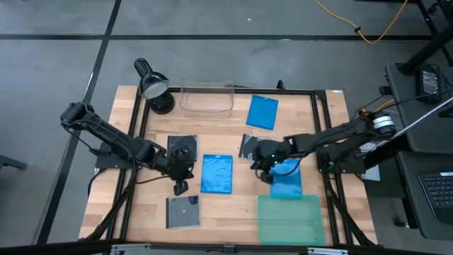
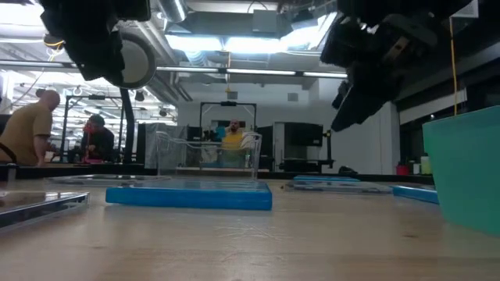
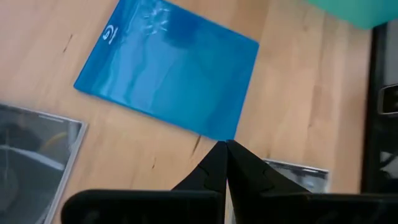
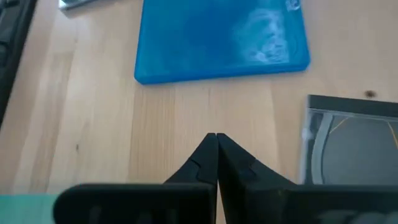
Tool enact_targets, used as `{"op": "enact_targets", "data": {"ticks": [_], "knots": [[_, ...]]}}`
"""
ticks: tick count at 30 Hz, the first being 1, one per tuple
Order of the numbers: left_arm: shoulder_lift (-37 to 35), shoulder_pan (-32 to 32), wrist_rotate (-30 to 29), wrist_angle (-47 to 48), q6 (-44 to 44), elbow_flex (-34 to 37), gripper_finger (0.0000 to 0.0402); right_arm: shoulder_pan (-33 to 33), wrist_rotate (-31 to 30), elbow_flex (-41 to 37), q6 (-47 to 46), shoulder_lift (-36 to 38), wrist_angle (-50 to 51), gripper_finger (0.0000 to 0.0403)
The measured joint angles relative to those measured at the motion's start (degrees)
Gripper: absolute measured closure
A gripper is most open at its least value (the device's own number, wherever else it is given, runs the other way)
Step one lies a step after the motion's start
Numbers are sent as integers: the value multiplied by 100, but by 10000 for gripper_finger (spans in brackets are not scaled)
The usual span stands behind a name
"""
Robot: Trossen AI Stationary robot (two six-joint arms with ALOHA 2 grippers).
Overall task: Pick & place jewel cases by type
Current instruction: Put the bottom left blue cd case into the green bin
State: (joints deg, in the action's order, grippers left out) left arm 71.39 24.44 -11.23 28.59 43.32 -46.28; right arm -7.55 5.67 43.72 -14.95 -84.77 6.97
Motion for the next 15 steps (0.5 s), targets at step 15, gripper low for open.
{"op": "enact_targets", "data": {"ticks": [15], "knots": [[1095, 140, -474, 230, 718, 0, 398, -64, -155, 1385, 41, -2100, 383, 399]]}}
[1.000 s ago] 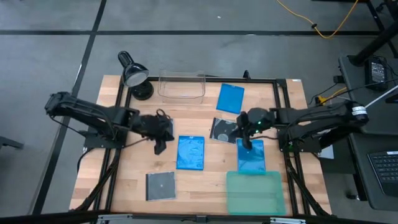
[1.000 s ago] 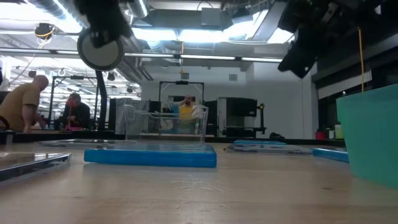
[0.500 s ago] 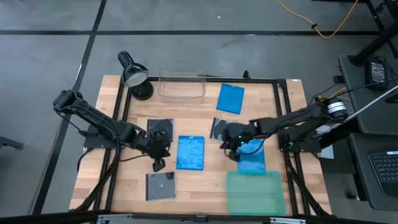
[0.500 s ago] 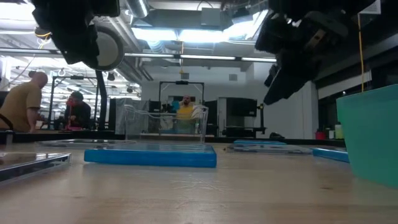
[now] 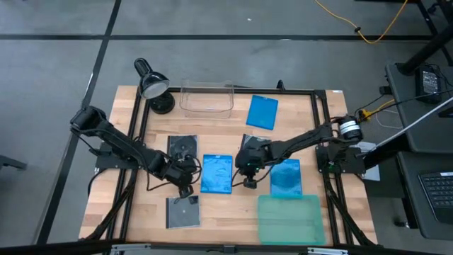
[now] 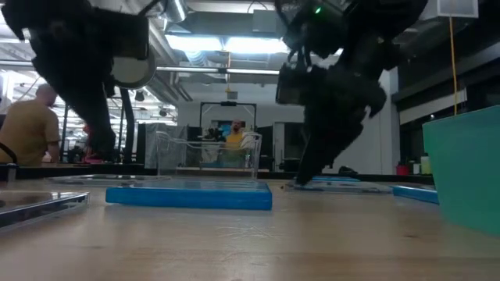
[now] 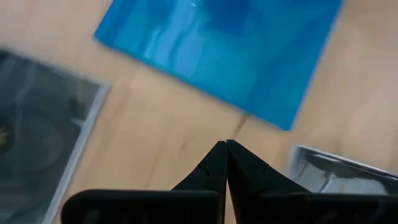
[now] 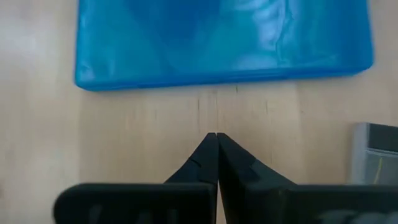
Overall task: Pick & place jewel cases by type
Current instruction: Put the bottom left blue cd case into the green bin
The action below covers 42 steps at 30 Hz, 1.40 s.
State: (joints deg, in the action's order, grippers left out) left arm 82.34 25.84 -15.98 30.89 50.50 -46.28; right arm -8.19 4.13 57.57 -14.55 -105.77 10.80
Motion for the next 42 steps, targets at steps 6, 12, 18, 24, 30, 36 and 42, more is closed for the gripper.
{"op": "enact_targets", "data": {"ticks": [6, 12, 18, 24, 30, 36, 42], "knots": [[388, -60, -77, 76, 473, 4, 398, 4, 41, 69, 155, -226, 25, 399], [731, -166, -85, 65, 1289, 4, 398, 102, 97, 69, 322, -241, -13, 399], [797, -172, -315, 49, 2051, 7, 397, 232, 119, 8, 457, -267, -364, 399], [768, -174, -478, -32, 2580, 7, 373, 282, 48, -73, 439, -370, -811, 399], [768, -179, -500, -323, 2894, 7, 316, 284, 183, -60, 456, -512, -912, 399], [768, -374, -487, -504, 3056, 7, 256, 282, 187, -67, 461, -523, -1087, 399], [768, -612, -442, -665, 3079, 7, 220, 280, 196, -69, 460, -530, -1127, 399]]}}
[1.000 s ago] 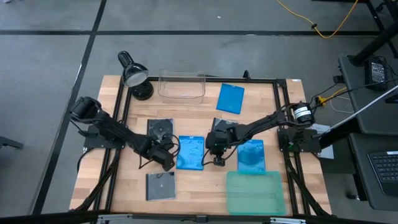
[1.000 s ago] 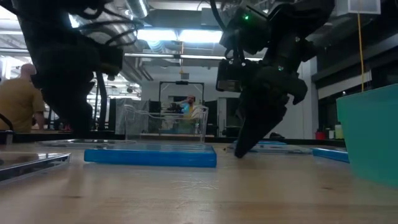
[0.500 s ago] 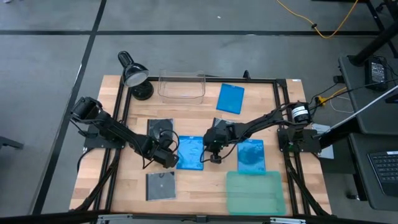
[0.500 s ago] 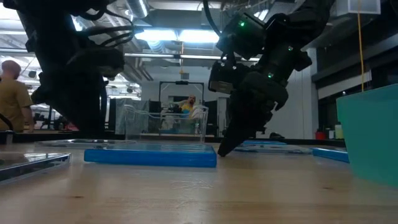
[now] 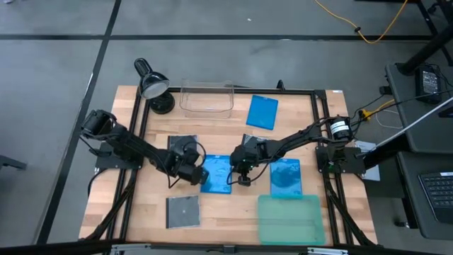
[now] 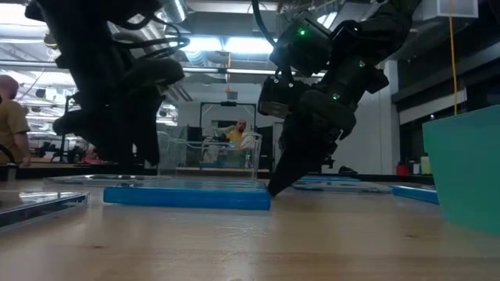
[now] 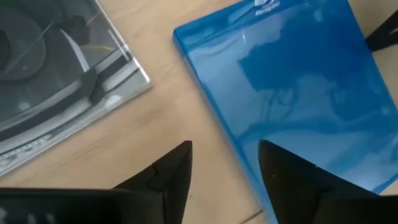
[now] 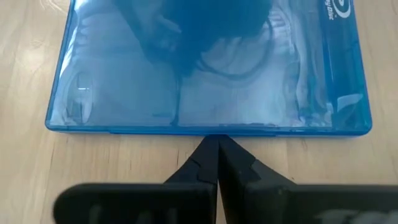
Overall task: Pick & place jewel cases by type
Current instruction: Put the bottom left blue cd case into the green bin
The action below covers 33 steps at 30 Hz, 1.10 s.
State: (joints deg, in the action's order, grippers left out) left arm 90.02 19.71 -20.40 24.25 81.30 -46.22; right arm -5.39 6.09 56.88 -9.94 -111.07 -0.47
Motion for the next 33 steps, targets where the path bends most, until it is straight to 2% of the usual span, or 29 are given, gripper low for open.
{"op": "enact_targets", "data": {"ticks": [11, 15, 22, 33], "knots": [[120, -166, 355, -154, -2, 0, 201, -2, 2, -4, 125, -4, 13, 399], [489, -184, 646, -713, -112, -2, 201, -2, 4, -4, 123, -4, 16, 399], [830, -180, 588, -1253, -67, -15, 201, -2, 20, -13, 125, -4, 67, 399], [589, -191, 478, -1344, -90, 26, 201, -2, 20, -15, 145, -4, 58, 399]]}}
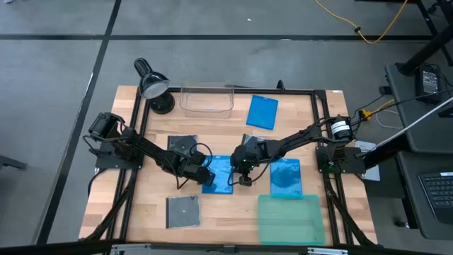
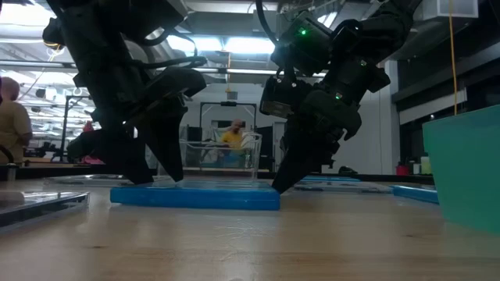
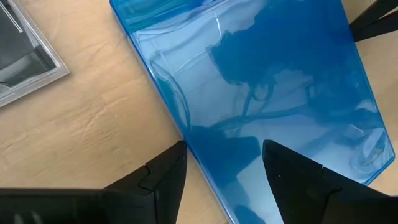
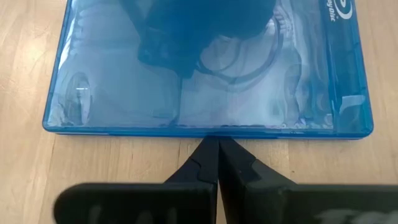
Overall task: Pick & place jewel cases by type
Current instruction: Put the bottom left blue cd case into the green bin
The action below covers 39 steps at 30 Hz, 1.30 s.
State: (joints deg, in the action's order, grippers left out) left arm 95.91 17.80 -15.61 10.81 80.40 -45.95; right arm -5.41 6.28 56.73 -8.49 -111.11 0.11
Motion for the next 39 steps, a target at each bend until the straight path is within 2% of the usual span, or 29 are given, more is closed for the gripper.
{"op": "enact_targets", "data": {"ticks": [14, 25, 27, 29, 39], "knots": [[-60, 4, -54, -63, -101, -37, 201, 0, -15, 0, 30, 4, 5, 399], [-698, -3, -551, 109, -388, -60, 201, 67, 17, 0, 175, 4, 11, 399], [-749, -12, -492, -642, -540, -182, 201, 81, 24, 13, 181, 0, -78, 399], [-867, -15, -478, -828, -766, -155, 201, 83, 13, 13, 219, 0, -87, 399], [-720, -288, -80, -588, -979, -114, 212, 90, 55, 11, 205, 0, -71, 398]]}}
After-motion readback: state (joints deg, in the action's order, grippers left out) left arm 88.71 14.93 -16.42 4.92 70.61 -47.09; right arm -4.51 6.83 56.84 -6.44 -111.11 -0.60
